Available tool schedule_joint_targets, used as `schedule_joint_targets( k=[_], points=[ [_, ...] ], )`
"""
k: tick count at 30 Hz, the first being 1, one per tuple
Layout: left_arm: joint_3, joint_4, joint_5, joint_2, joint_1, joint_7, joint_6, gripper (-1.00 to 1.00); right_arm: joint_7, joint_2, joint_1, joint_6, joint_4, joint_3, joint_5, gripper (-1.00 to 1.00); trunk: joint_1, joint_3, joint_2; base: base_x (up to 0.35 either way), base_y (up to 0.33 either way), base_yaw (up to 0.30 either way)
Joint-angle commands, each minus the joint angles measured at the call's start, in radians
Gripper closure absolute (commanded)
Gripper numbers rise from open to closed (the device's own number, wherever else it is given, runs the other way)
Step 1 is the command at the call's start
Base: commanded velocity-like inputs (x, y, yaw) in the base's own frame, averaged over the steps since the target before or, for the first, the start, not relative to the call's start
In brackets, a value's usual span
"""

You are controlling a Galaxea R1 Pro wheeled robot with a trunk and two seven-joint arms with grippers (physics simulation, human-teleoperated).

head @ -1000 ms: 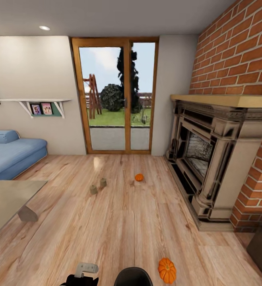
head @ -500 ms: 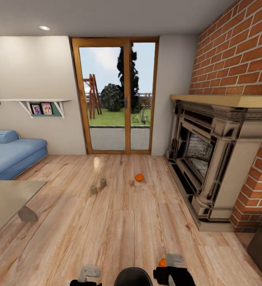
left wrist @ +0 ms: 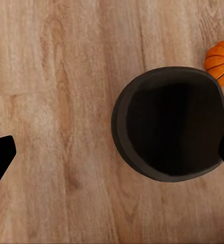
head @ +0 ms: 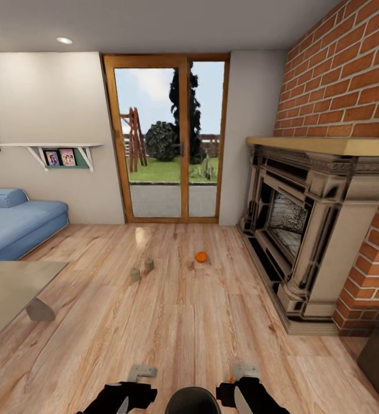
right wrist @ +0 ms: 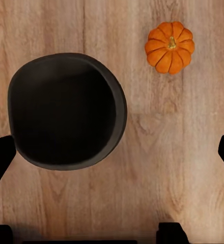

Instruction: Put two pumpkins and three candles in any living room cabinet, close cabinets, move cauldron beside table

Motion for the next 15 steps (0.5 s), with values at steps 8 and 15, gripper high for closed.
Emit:
schedule_joint_targets(
  k=[8, 15],
  points=[
    [-0.001, 0.048, 0.001, -0.007, -0.025, 0.0, -0.037, -1.0, -0.011, -0.002, -0.009, -0.042, 0.064, 0.002, 0.0, -1.0, 0.0, -0.001, -0.001, 0.0, 0.0, 0.0],
    [-0.001, 0.079, 0.002, -0.014, -0.03, 0.006, -0.127, -1.0, -0.012, -0.003, -0.009, -0.074, 0.086, 0.003, 0.002, -1.0, 0.0, -0.001, -0.001, 0.0, 0.0, 0.0]
  ],
)
